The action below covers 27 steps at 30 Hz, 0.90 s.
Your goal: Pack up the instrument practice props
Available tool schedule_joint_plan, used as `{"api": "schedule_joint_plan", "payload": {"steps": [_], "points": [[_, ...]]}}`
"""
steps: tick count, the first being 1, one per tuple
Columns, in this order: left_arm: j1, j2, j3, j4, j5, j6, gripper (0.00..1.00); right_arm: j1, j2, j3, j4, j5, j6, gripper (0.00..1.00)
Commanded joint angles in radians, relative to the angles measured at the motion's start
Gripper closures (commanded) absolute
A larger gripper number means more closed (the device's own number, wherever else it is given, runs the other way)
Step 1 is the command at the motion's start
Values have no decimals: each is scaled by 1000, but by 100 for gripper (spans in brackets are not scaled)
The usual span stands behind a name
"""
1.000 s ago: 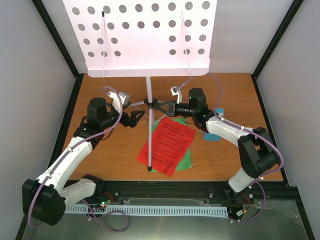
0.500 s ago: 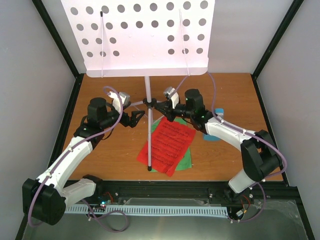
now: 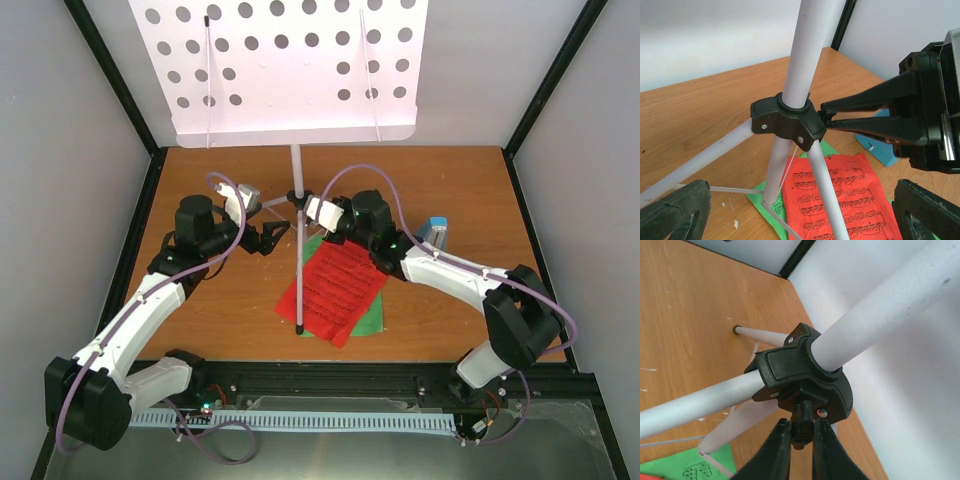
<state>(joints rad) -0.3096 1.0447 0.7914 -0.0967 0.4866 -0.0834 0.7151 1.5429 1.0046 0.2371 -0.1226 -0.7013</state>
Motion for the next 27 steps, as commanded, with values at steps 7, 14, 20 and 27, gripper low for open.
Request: {"api": "schedule_joint_plan", "payload": {"steps": [7,14,20,27], "points": [[1,-3,-3,28,-9,25,0,-4,-138,-117,46,53,159,40],[1,14,1,21,-46,23,1,-23,-206,-179,59,48,762,26],[1,13,4,15,-81,25,1,-49,-161,-134,51,-80,1208,25],[1,10,6,13,-87,20,0,-55,-102,-101,166,-130,1704,29]]}}
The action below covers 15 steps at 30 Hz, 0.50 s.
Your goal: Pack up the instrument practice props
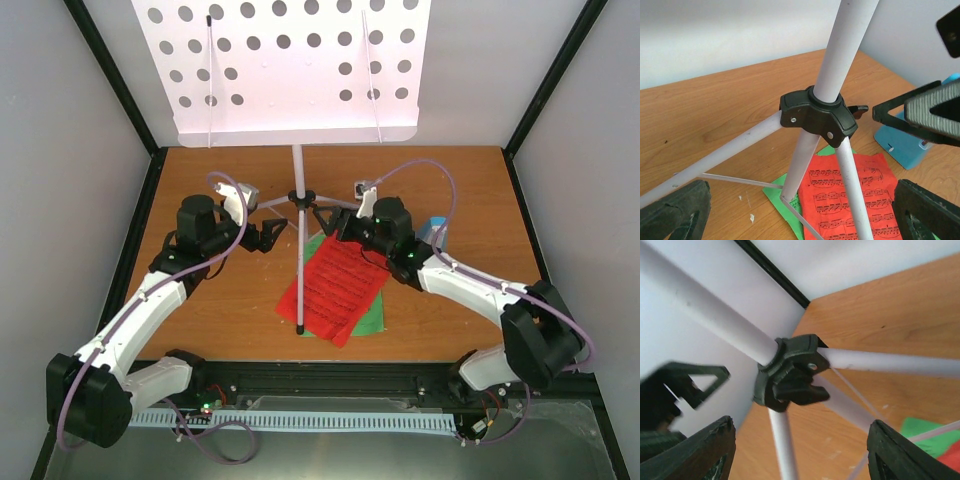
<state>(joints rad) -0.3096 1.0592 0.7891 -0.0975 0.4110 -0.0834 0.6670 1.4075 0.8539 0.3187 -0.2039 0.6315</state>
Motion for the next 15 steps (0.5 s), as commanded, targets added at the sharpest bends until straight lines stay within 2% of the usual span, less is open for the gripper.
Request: {"api": "schedule_joint_plan", "payload": {"steps": [1,10,15], "points": [[1,-6,9,14,-12,20,1,-7,47,61,72,-45,430,29],[1,-26,6,14,-18,21,0,-9,155,93,178,-75,726,26],[1,-27,7,16,-6,17,0,-9,186,100,195,-79,786,35]]}}
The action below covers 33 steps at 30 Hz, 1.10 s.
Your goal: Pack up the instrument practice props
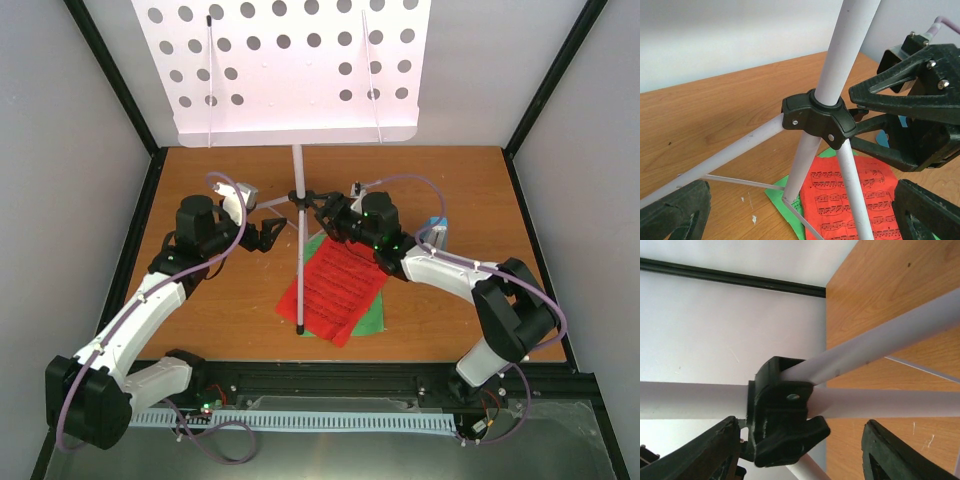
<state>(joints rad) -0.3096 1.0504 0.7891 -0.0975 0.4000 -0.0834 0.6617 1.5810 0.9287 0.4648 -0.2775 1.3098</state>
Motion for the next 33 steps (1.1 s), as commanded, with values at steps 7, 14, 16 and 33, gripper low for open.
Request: {"api": "schedule_joint_plan", "payload": {"steps": [7,14,16,33], "points": [[1,-21,7,17,8,16,0,-4,-1,17,21,19,111,58],[1,-19,6,15,10,17,0,-4,-11,-5,46,25,112,86],[1,-18,6,16,8,17,1,-4,-14,-11,50,29,108,86],[1,-13,6,15,7,19,0,-22,-5,-8,75,7,61,73]]}}
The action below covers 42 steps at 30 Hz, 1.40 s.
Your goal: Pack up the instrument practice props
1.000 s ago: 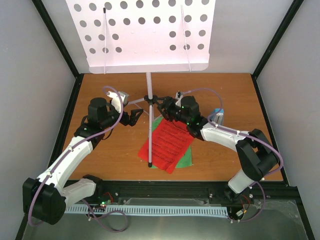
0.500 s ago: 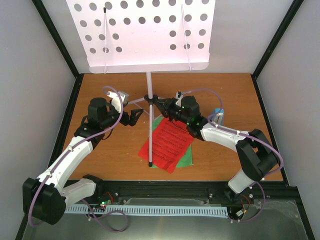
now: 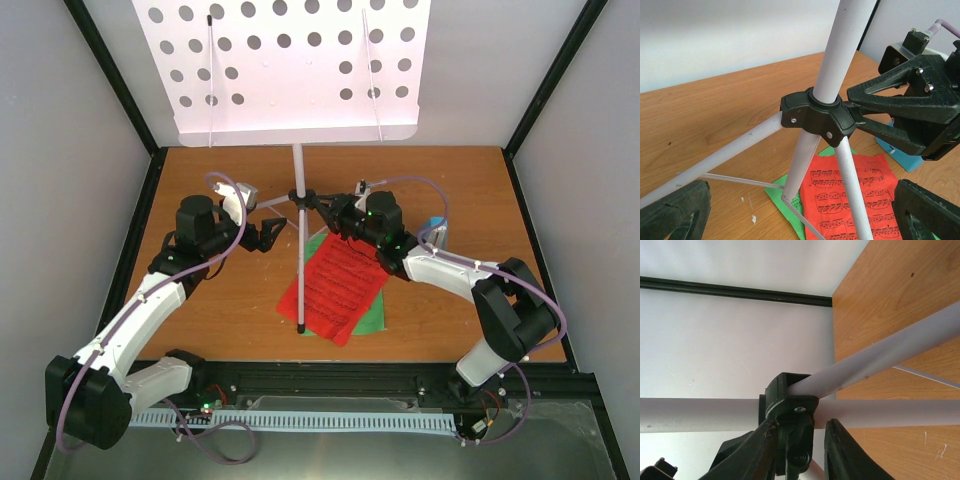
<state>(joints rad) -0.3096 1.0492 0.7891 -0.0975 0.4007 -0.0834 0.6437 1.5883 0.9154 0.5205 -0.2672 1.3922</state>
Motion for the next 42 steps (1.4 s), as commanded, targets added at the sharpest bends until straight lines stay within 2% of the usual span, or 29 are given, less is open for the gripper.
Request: {"api": "schedule_joint_plan", "payload": {"steps": [1,5,13,19,23,25,31,36,42], "points": [[1,-10,6,15,8,19,1,-3,-9,4,24,-9,-21,73],[1,-11,7,15,8,19,0,-4,11,0,76,-32,-19,75],[1,-12,6,13,4,20,1,-4,22,11,82,-55,-92,87],[1,-10,6,15,9,19,0,-4,27,-39,153,-69,-228,94],[1,-9,6,15,13,17,1,2,23,-67,189,-93,-507,97],[1,-8,6,16,18,16,1,7,17,-78,188,-119,-741,96],[0,-9,6,17,23,17,0,16,0,-51,-17,-151,-1334,96],[0,-15,6,13,8,22,1,44,-9,-37,-178,8,-1801,97],[0,-16,6,13,3,24,0,57,5,-36,-193,232,-2178,97]]}}
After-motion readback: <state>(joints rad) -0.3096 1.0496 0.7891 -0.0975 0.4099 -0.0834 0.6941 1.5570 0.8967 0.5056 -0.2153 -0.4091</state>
